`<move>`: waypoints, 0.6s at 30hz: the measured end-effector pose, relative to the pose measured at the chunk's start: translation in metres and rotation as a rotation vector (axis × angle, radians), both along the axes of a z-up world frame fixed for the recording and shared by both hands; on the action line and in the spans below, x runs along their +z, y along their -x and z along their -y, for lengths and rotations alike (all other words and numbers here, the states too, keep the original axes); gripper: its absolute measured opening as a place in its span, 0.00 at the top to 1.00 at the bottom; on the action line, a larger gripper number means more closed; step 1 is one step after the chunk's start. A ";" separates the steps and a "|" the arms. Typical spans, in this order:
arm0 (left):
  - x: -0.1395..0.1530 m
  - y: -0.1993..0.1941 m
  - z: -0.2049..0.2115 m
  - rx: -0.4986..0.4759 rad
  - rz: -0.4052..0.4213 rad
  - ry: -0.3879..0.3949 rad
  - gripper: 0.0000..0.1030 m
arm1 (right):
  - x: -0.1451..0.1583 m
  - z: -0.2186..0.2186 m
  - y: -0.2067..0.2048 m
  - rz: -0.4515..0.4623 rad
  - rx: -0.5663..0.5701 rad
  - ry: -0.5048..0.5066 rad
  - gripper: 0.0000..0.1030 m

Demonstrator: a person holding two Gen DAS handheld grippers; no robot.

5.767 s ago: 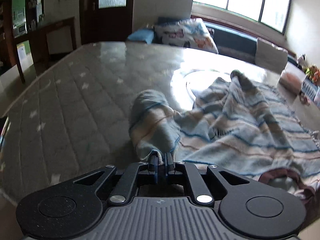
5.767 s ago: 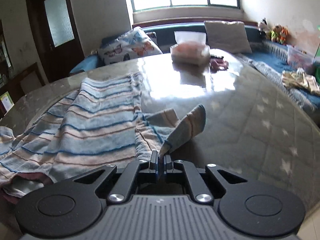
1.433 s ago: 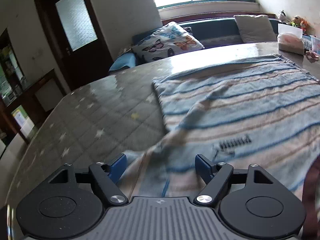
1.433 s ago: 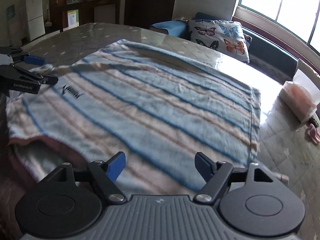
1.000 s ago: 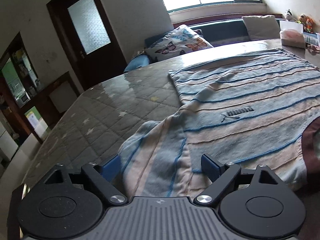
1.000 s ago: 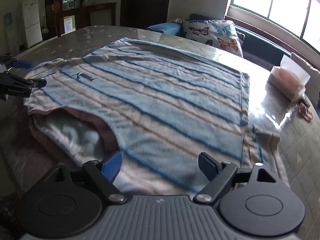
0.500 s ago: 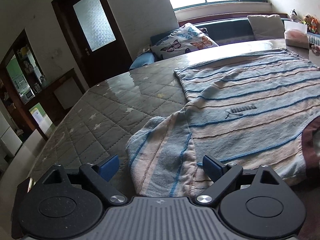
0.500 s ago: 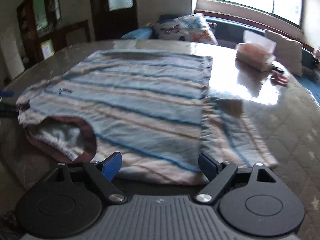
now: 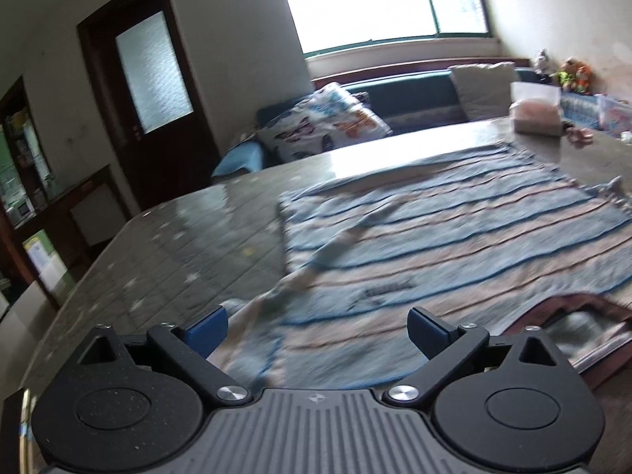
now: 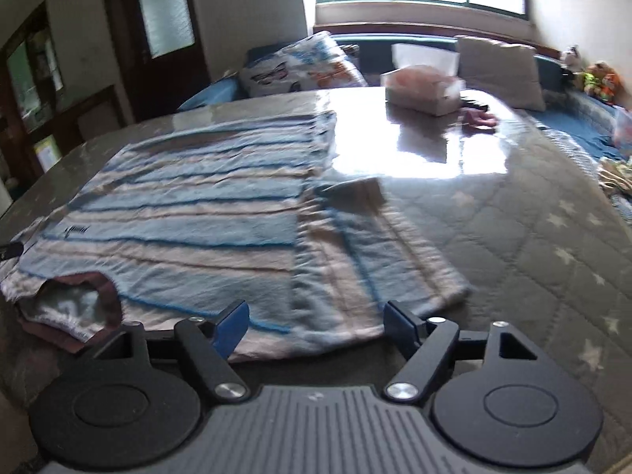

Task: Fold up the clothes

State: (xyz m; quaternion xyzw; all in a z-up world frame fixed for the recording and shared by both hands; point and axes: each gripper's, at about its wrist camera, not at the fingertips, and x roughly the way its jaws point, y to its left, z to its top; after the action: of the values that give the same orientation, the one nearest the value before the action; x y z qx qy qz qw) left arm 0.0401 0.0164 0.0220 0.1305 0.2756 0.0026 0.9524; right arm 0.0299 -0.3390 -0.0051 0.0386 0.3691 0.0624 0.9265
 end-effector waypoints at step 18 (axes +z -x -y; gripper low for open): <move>-0.011 -0.016 0.101 -0.240 -0.036 0.074 0.00 | -0.009 0.041 -0.006 0.054 -0.257 0.022 0.85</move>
State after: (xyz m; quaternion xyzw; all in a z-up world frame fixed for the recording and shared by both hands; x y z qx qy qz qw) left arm 0.0565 -0.0847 0.0110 0.1271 0.2749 -0.1238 0.9450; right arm 0.0355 -0.3804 -0.0138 0.0736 0.3369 -0.0597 0.9368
